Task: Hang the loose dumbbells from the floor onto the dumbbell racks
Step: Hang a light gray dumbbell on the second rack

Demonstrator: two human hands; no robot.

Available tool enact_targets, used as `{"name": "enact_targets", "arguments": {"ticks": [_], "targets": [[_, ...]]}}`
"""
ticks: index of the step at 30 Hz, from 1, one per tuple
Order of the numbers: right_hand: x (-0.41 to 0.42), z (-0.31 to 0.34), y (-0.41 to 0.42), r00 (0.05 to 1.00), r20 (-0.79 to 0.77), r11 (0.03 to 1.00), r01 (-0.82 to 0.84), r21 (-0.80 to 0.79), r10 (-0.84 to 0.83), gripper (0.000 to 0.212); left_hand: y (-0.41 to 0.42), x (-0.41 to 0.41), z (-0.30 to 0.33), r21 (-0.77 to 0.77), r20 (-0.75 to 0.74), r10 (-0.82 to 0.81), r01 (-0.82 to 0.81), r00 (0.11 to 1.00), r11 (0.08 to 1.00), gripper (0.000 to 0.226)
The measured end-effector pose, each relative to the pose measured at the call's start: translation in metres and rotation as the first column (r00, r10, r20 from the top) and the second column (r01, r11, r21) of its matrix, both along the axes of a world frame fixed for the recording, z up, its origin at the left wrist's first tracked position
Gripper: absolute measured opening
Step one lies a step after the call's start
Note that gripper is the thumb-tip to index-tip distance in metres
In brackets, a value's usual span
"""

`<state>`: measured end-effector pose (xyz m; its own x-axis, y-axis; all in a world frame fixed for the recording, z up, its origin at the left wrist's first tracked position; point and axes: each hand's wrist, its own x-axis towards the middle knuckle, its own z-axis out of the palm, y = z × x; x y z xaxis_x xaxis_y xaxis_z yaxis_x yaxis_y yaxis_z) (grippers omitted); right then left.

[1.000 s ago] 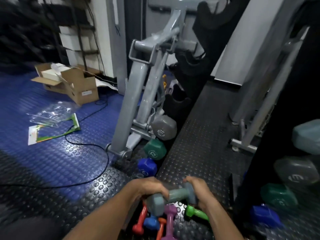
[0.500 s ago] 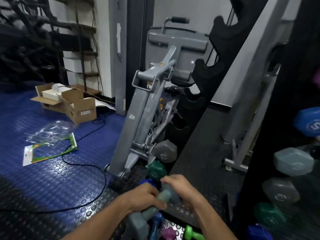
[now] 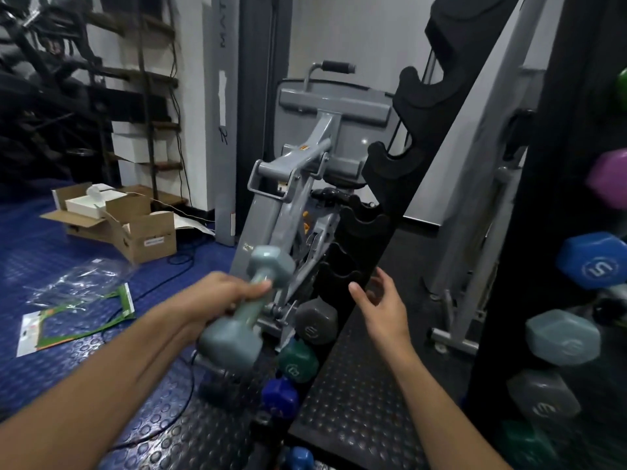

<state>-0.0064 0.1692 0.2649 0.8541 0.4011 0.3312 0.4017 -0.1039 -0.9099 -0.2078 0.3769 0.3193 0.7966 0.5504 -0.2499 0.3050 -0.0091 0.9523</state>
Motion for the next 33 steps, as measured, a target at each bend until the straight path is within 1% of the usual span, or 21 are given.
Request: {"name": "enact_targets", "arguments": {"ticks": [2, 3, 6, 8, 10, 12, 13, 15, 18, 20, 23, 25, 28, 33], "targets": [[0.004, 0.003, 0.010, 0.999, 0.023, 0.999, 0.038, 0.032, -0.038, 0.064, 0.010, 0.030, 0.022, -0.044, 0.025, 0.050, -0.048, 0.998, 0.998, 0.051], [0.007, 0.004, 0.014, 0.998, 0.032, 0.998, 0.055, 0.039, -0.057, 0.064, 0.013, 0.044, 0.031, -0.062, 0.036, 0.063, -0.060, 0.997, 0.996, 0.050], [0.017, -0.001, 0.021, 0.994, 0.061, 0.995, 0.093, 0.029, -0.095, 0.072, 0.018, 0.081, 0.051, -0.119, 0.061, 0.086, -0.078, 0.994, 0.990, 0.041], [0.020, -0.004, 0.023, 0.992, 0.066, 0.994, 0.103, 0.030, -0.105, 0.074, 0.014, 0.100, 0.060, -0.116, 0.077, 0.107, -0.098, 0.991, 0.988, 0.033], [0.021, -0.005, 0.024, 0.991, 0.063, 0.993, 0.112, 0.044, -0.115, 0.072, 0.008, 0.116, 0.065, -0.083, 0.084, 0.113, -0.106, 0.990, 0.991, 0.029], [0.022, -0.007, 0.024, 0.991, 0.067, 0.992, 0.112, 0.055, -0.115, 0.071, 0.005, 0.131, 0.067, -0.039, 0.081, 0.106, -0.104, 0.991, 0.994, 0.018], [0.023, -0.008, 0.024, 0.991, 0.070, 0.992, 0.109, 0.057, -0.113, 0.071, 0.005, 0.140, 0.066, -0.026, 0.078, 0.102, -0.100, 0.992, 0.995, 0.017], [0.023, -0.010, 0.024, 0.991, 0.080, 0.993, 0.101, 0.069, -0.106, 0.075, 0.002, 0.154, 0.065, -0.037, 0.044, 0.070, -0.069, 0.997, 0.997, 0.025], [0.022, -0.009, 0.024, 0.990, 0.094, 0.991, 0.097, 0.096, -0.106, 0.071, 0.001, 0.174, 0.061, -0.037, 0.002, 0.030, -0.030, 1.000, 0.999, 0.024], [0.022, -0.007, 0.023, 0.991, 0.097, 0.991, 0.087, 0.100, -0.097, 0.068, 0.003, 0.186, 0.060, -0.012, -0.037, -0.001, 0.001, 0.999, 1.000, 0.026], [0.024, -0.007, 0.021, 0.990, 0.111, 0.992, 0.072, 0.105, -0.083, 0.064, 0.002, 0.192, 0.064, 0.012, -0.140, -0.058, 0.060, 0.989, 0.998, 0.030], [0.026, -0.009, 0.020, 0.990, 0.119, 0.993, 0.060, 0.097, -0.072, 0.065, 0.001, 0.196, 0.068, 0.043, -0.178, -0.071, 0.080, 0.981, 0.996, 0.030], [0.028, -0.013, 0.017, 0.992, 0.120, 0.997, 0.029, 0.077, -0.038, 0.070, 0.001, 0.199, 0.071, 0.043, -0.182, -0.098, 0.108, 0.978, 0.993, 0.030], [0.029, -0.019, 0.014, 0.990, 0.132, 0.998, 0.031, 0.053, -0.038, 0.067, 0.008, 0.193, 0.069, -0.075, -0.112, -0.124, 0.116, 0.986, 0.990, 0.031]]}}
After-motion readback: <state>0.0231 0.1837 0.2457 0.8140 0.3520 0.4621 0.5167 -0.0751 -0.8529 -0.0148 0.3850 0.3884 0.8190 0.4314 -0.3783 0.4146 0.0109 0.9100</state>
